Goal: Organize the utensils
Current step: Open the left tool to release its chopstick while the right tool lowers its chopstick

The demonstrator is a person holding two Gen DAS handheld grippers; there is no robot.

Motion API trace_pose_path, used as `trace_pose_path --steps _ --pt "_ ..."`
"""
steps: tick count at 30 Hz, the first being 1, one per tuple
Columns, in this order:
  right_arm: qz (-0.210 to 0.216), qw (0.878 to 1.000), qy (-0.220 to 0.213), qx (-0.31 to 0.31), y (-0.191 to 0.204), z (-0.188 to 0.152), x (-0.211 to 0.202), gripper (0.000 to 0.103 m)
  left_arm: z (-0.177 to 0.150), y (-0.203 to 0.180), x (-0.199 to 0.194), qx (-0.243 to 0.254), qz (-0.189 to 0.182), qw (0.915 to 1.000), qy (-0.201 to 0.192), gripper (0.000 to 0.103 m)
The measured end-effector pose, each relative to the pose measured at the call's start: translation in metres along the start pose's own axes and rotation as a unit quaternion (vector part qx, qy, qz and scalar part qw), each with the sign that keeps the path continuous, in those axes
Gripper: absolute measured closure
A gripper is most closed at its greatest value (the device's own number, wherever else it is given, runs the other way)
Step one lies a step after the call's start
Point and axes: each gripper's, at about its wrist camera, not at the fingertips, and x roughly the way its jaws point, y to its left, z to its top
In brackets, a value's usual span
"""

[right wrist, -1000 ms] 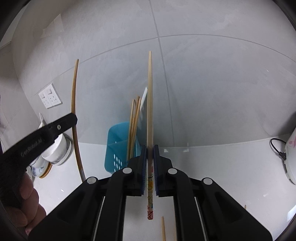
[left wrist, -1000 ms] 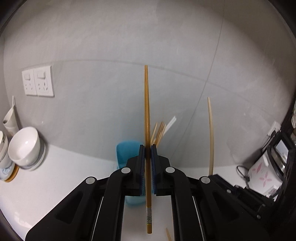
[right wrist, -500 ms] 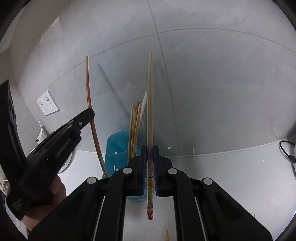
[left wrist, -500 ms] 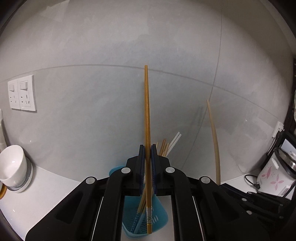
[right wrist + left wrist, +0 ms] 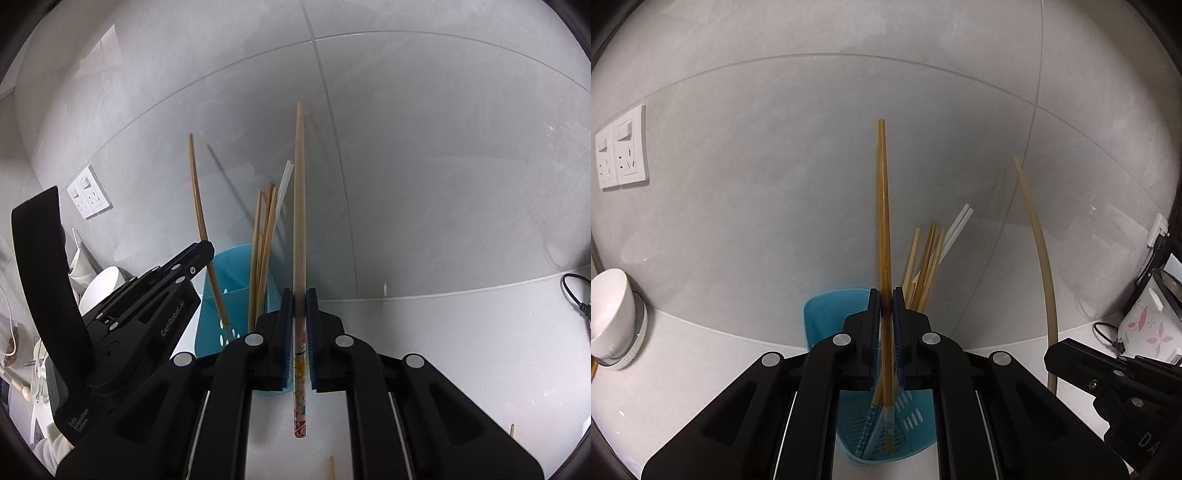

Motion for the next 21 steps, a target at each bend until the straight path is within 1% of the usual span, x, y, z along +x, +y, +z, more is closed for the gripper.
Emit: trace_pose_path --steps 2,3,4,5,9,10,11,12,14,18,19,21 --pt "0.001 1.0 0.0 -0.002 0.002 0.0 0.001 0.097 0.002 0.001 -0.002 0.0 -0.002 1.0 0.007 0.094" --pt "0.001 1.0 0.0 -0.003 0.001 0.001 0.001 0.097 0.001 0.003 -0.004 0.004 0.002 0.9999 0.015 0.089" --pt "0.002 1.0 0.0 -0.004 0.001 0.001 0.001 0.097 0.001 0.003 -0.004 0.006 -0.001 0.9996 0.026 0.078" --pt "0.003 1.0 0.0 -0.005 0.001 0.001 0.001 0.097 0.0 0.004 -0.004 0.001 -0.007 0.9994 0.033 0.07" --pt "0.008 1.0 -0.004 -0.013 0.002 0.002 0.001 0.097 0.001 0.013 -0.014 -0.009 0.003 0.998 0.063 0.055" --pt "0.012 1.0 -0.007 -0.017 0.003 0.003 0.001 0.097 0.0 0.015 -0.016 -0.011 0.008 0.9976 0.069 0.047" --pt "0.014 1.0 -0.009 -0.019 0.004 0.003 0.001 0.097 -0.003 0.019 -0.018 -0.014 0.009 0.9972 0.072 0.042" --pt "0.019 1.0 -0.013 -0.022 0.006 0.004 0.002 0.097 -0.004 0.023 -0.021 -0.018 0.01 0.9968 0.077 0.04" --pt "0.029 0.999 -0.019 -0.024 0.01 0.007 0.002 0.097 -0.006 0.028 -0.025 -0.019 0.019 0.9959 0.086 0.03" --pt "0.055 0.998 -0.032 -0.027 0.019 0.014 0.006 0.097 -0.011 0.038 -0.036 -0.022 0.031 0.9949 0.093 0.019" --pt "0.06 0.997 -0.034 -0.025 0.021 0.015 0.007 0.097 -0.012 0.042 -0.038 -0.023 0.034 0.9949 0.092 0.014" --pt "0.074 0.996 -0.038 -0.018 0.025 0.018 0.012 0.097 -0.015 0.049 -0.042 -0.025 0.036 0.9943 0.097 0.011"
